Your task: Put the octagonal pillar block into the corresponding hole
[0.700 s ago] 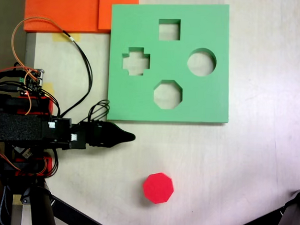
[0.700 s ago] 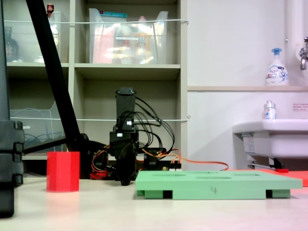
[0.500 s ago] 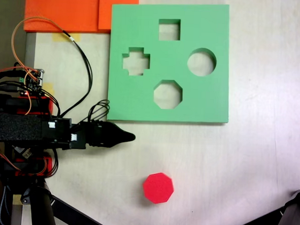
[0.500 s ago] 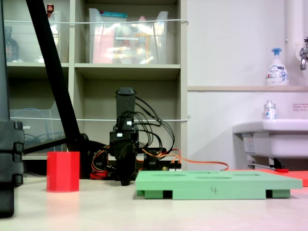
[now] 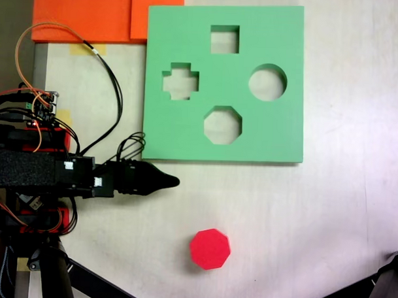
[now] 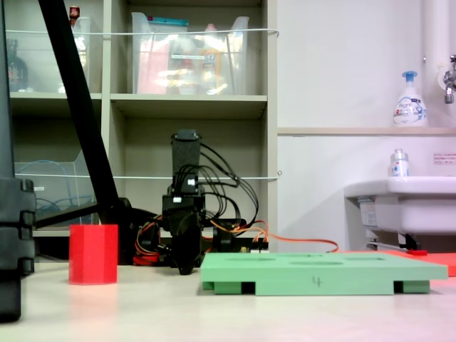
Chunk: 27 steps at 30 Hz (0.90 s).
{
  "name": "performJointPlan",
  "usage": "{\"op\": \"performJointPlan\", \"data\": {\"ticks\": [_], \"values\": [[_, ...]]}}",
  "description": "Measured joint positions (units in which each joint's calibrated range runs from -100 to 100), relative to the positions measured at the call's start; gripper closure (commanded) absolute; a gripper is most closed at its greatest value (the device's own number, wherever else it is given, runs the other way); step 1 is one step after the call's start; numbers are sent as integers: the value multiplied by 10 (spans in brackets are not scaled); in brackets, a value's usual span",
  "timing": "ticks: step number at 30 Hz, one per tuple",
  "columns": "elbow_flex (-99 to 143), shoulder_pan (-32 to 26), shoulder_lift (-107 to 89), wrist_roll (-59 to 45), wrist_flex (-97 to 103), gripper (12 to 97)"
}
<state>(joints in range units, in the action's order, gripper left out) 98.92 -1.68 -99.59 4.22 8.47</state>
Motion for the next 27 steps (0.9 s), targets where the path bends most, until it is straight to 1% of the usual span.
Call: {"op": "performJointPlan", "data": {"ticks": [8,11,13,17,21,24,25,27], "values": [[0,0,0,0,0,595],[0,18,0,16,0,595],[0,43,0,62,0,595],[0,93,0,187,-19,591],[0,104,0,225,-20,597],[-1,116,0,271,-33,621],[-16,121,0,290,-63,621],[-113,124,0,327,-186,632]]}}
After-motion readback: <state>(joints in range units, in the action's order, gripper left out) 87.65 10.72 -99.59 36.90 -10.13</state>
